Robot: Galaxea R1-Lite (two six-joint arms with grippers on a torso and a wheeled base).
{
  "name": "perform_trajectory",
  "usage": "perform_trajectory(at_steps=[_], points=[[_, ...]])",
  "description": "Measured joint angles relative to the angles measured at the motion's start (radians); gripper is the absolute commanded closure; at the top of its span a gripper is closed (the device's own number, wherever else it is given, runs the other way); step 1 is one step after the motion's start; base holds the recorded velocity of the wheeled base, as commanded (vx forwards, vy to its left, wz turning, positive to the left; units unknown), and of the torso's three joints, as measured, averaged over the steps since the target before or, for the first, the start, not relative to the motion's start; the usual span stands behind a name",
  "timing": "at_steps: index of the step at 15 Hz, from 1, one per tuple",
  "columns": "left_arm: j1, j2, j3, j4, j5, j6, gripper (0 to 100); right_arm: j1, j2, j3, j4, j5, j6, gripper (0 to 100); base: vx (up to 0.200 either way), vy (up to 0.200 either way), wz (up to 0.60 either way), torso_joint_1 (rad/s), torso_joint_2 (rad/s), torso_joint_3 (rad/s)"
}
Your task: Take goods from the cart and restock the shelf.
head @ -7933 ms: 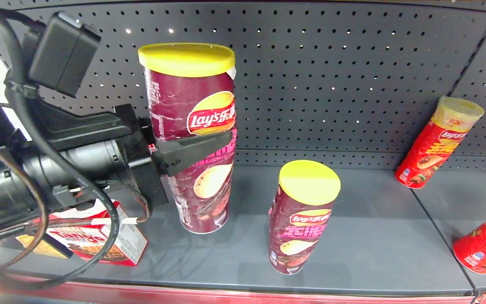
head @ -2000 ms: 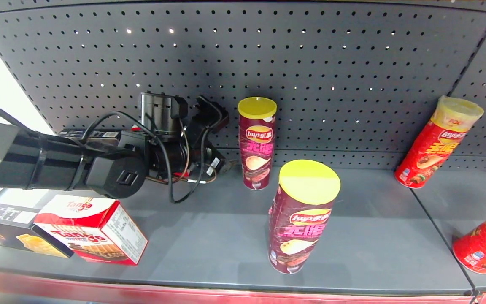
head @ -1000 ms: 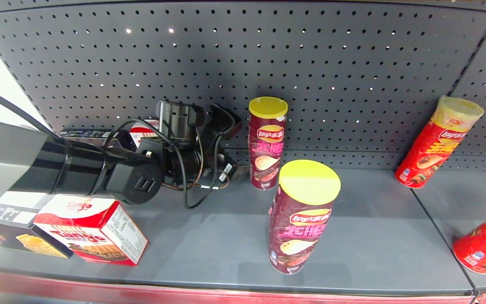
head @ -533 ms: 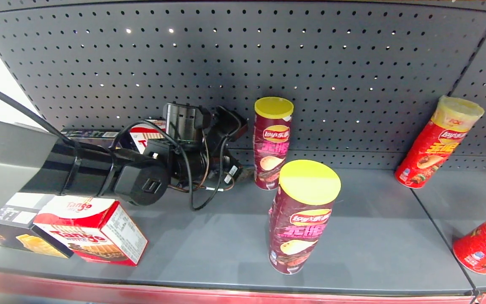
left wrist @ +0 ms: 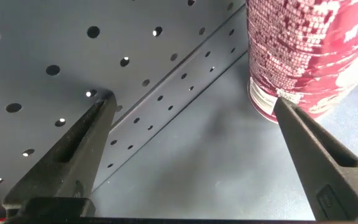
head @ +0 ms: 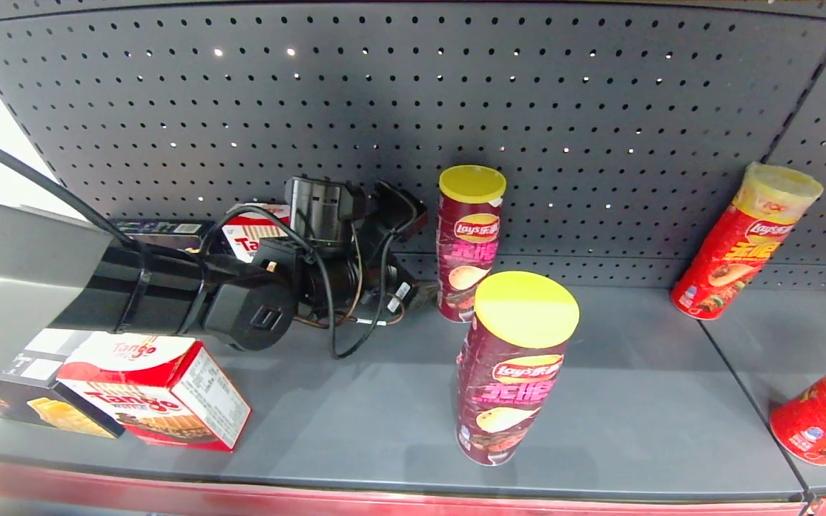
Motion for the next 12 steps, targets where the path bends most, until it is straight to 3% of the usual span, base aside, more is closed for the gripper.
perform_trajectory(at_steps=[5,12], points=[[0.011,-0.037,-0.001,-0.039,0.034,-0.009,0,0.0,0.0,0.0,0.0,0.0,0.0,0,0.0,0.0,0.0,0.0,0.0,0.0],[-0.01,-0.268,0.043,-0.043,0.167,-0.011,0,0.0,0.0,0.0,0.0,0.0,0.0,0,0.0,0.0,0.0,0.0,0.0,0.0]])
